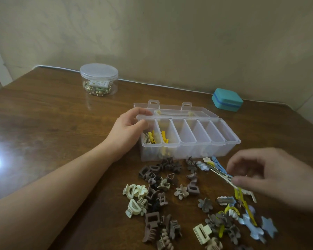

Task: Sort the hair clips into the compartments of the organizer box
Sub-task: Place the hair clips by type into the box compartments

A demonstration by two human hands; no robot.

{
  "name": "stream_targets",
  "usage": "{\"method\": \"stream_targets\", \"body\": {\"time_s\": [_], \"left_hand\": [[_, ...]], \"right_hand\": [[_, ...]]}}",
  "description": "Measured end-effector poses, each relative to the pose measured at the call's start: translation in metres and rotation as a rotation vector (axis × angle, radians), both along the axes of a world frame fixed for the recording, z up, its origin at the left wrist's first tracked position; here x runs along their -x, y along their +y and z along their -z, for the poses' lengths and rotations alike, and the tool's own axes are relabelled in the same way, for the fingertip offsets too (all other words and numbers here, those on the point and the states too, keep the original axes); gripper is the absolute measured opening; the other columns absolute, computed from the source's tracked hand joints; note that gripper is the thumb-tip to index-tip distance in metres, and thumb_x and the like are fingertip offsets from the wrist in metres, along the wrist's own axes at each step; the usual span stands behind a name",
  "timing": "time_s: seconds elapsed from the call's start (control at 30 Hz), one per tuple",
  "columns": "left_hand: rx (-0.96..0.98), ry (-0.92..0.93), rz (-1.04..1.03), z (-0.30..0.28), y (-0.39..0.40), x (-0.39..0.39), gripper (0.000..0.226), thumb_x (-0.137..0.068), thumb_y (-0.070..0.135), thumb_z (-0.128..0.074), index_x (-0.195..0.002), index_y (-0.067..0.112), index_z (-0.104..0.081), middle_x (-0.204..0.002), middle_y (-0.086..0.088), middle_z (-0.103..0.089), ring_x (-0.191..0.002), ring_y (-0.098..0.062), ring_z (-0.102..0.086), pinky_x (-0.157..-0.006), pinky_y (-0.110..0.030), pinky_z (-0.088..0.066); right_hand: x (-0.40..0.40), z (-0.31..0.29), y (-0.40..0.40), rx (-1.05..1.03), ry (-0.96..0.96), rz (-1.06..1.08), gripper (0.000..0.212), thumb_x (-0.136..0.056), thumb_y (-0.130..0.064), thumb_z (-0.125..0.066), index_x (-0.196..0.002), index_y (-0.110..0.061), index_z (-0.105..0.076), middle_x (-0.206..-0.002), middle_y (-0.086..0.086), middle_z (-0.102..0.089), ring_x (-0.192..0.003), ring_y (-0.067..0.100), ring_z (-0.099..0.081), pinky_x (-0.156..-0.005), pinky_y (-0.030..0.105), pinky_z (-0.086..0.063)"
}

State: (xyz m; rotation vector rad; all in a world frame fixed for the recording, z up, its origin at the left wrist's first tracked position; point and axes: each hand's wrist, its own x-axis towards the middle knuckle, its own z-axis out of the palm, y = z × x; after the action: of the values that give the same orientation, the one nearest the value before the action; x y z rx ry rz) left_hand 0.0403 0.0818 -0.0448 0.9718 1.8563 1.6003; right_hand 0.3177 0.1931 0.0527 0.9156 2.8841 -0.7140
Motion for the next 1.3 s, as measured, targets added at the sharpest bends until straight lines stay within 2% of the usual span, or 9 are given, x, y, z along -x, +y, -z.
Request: {"method": "stream_targets", "body": {"time_s": [0.17,0.3,0.47,0.6,0.7,0.87,1.1,1.17,1.3], "left_hand": [[0.002,-0.007,-0.005,0.000,-0.001,0.000,0.042,-0.071,0.031,-0.057,-0.112,0.030,-0.067,-0.094,-0.006,-0.077,-0.093,-0.021,-0.074,-0.095,-0.054,-0.056],[0.006,-0.010,0.001,-0.001,-0.002,0.000,0.043,-0.071,0.032,-0.057,-0.113,0.030,-0.067,-0.095,-0.007,-0.076,-0.094,-0.022,-0.073,-0.095,-0.055,-0.056],[0.009,-0.001,0.003,-0.002,-0.002,0.000,0.051,-0.062,0.041,-0.058,-0.111,0.029,-0.068,-0.093,-0.005,-0.076,-0.092,-0.020,-0.073,-0.094,-0.054,-0.056],[0.005,0.006,0.002,-0.002,-0.001,0.000,0.046,-0.067,0.036,-0.058,-0.111,0.028,-0.068,-0.092,-0.004,-0.076,-0.091,-0.018,-0.073,-0.094,-0.053,-0.056],[-0.001,-0.001,0.003,-0.002,-0.001,-0.001,0.051,-0.061,0.043,-0.059,-0.110,0.030,-0.068,-0.091,-0.003,-0.076,-0.090,-0.019,-0.074,-0.094,-0.053,-0.056],[-0.008,-0.012,0.010,-0.003,-0.001,-0.002,0.056,-0.057,0.047,-0.059,-0.110,0.030,-0.068,-0.095,-0.006,-0.076,-0.093,-0.021,-0.073,-0.094,-0.054,-0.056],[-0.003,-0.006,0.013,-0.003,-0.002,-0.002,0.052,-0.062,0.044,-0.060,-0.112,0.029,-0.068,-0.097,-0.006,-0.076,-0.094,-0.022,-0.073,-0.094,-0.054,-0.056],[-0.001,-0.005,0.019,-0.003,-0.002,-0.001,0.051,-0.063,0.042,-0.060,-0.112,0.029,-0.067,-0.097,-0.005,-0.076,-0.094,-0.021,-0.073,-0.095,-0.055,-0.056],[0.001,-0.003,0.016,-0.002,-0.001,0.000,0.053,-0.061,0.045,-0.060,-0.111,0.030,-0.067,-0.096,-0.006,-0.076,-0.094,-0.021,-0.073,-0.094,-0.054,-0.056]], "right_hand": [[0.035,-0.024,0.012,0.091,0.204,-0.052,0.017,-0.068,-0.036,-0.076,-0.083,-0.035,-0.070,-0.078,-0.007,-0.074,-0.070,0.010,-0.068,-0.068,0.033,-0.054],[0.079,-0.008,0.013,-0.109,0.289,0.000,0.009,-0.077,-0.025,-0.077,-0.078,-0.028,-0.069,-0.072,-0.010,-0.070,-0.064,-0.007,-0.060,-0.055,0.009,-0.043],[0.094,0.014,0.005,-0.204,0.213,-0.071,0.004,-0.082,-0.038,-0.069,-0.081,-0.037,-0.065,-0.076,-0.021,-0.065,-0.061,-0.008,-0.056,-0.054,0.015,-0.039],[0.063,0.002,0.006,-0.215,0.334,-0.055,0.007,-0.082,-0.027,-0.069,-0.084,-0.033,-0.067,-0.071,-0.018,-0.063,-0.061,0.001,-0.058,-0.050,0.009,-0.044],[0.032,0.009,0.006,-0.267,0.210,0.035,0.010,-0.080,-0.030,-0.071,-0.079,-0.038,-0.064,-0.072,-0.016,-0.063,-0.066,-0.003,-0.058,-0.046,0.014,-0.044],[0.010,0.042,0.004,-0.454,-0.103,0.160,0.021,-0.075,-0.066,-0.060,-0.076,-0.044,-0.058,-0.083,-0.025,-0.057,-0.074,-0.002,-0.054,-0.053,0.019,-0.038],[0.009,0.049,0.001,-0.468,-0.157,0.149,0.017,-0.083,-0.060,-0.057,-0.076,-0.045,-0.059,-0.088,-0.025,-0.058,-0.078,-0.005,-0.052,-0.055,0.016,-0.037],[0.007,0.040,-0.001,-0.399,-0.107,0.142,0.013,-0.081,-0.056,-0.062,-0.074,-0.044,-0.061,-0.081,-0.025,-0.061,-0.072,-0.005,-0.055,-0.053,0.016,-0.038],[0.021,0.023,0.001,-0.108,0.285,0.099,0.013,-0.075,-0.032,-0.076,-0.080,-0.036,-0.065,-0.077,-0.013,-0.067,-0.069,0.001,-0.061,-0.054,0.017,-0.049]]}}
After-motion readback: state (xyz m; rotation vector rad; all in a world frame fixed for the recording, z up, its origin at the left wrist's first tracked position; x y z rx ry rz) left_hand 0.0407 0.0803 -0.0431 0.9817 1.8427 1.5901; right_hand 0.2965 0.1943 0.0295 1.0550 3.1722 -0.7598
